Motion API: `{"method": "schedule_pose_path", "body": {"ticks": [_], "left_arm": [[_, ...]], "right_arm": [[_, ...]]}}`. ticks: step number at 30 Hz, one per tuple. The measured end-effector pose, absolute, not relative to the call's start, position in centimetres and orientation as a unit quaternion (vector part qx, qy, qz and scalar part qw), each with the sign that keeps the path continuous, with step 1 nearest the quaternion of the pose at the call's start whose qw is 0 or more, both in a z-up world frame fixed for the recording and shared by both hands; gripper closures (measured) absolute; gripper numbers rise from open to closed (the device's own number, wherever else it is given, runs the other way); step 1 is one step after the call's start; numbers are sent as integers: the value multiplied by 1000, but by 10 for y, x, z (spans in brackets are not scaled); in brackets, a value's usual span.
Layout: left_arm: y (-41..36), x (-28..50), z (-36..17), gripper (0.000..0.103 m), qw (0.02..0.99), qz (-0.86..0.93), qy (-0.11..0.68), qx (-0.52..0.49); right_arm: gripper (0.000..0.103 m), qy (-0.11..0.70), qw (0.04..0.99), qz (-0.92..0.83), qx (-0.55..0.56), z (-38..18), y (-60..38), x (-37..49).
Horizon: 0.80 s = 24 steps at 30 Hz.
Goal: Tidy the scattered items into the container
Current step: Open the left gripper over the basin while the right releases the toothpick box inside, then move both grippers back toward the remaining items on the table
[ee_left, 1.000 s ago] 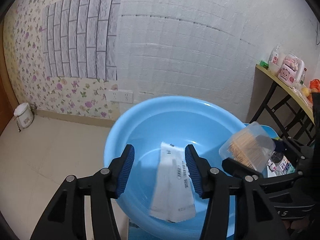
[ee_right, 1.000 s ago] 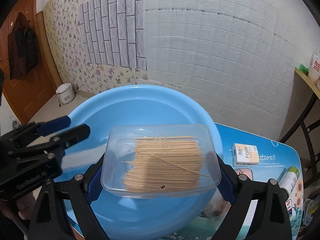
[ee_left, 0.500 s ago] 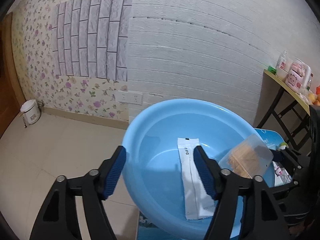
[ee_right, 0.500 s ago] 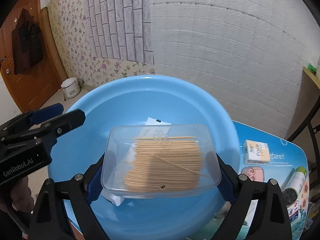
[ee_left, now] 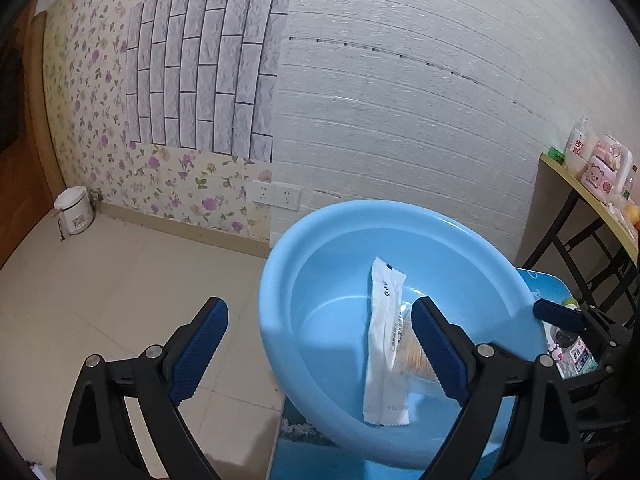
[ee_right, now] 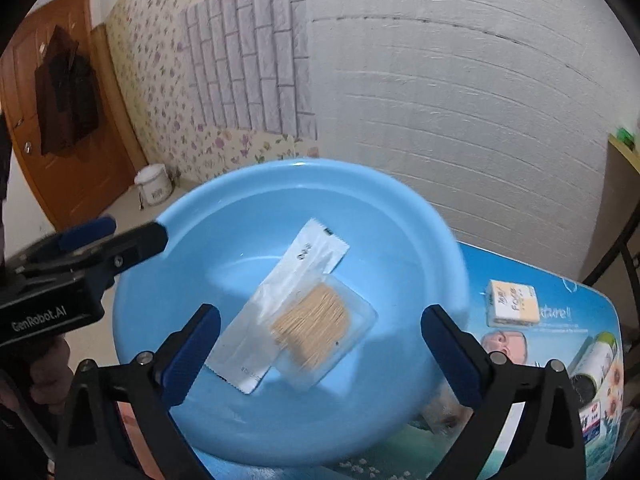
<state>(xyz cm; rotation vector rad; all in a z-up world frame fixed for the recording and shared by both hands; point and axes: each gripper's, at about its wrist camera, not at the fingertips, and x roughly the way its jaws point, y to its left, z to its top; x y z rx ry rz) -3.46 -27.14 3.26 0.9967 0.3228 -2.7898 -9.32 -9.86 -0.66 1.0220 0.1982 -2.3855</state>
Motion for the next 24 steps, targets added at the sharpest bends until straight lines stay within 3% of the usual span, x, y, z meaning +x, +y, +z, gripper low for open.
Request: {"method": "schedule_pose_path", "body": {"ticks": [4, 11, 24], "left_arm": [[-263, -29, 35, 10, 74, -934, 111, 332], [-233, -16, 44, 0, 54, -940, 101, 320], [-155, -4, 50, 0, 3, -949, 74, 308]], "right_arm": [[2, 45, 245, -895, 369, -1, -72, -87], [2, 39, 216, -921, 322, 19, -31, -59], [2, 45, 143, -939, 311, 22, 50, -39]]}}
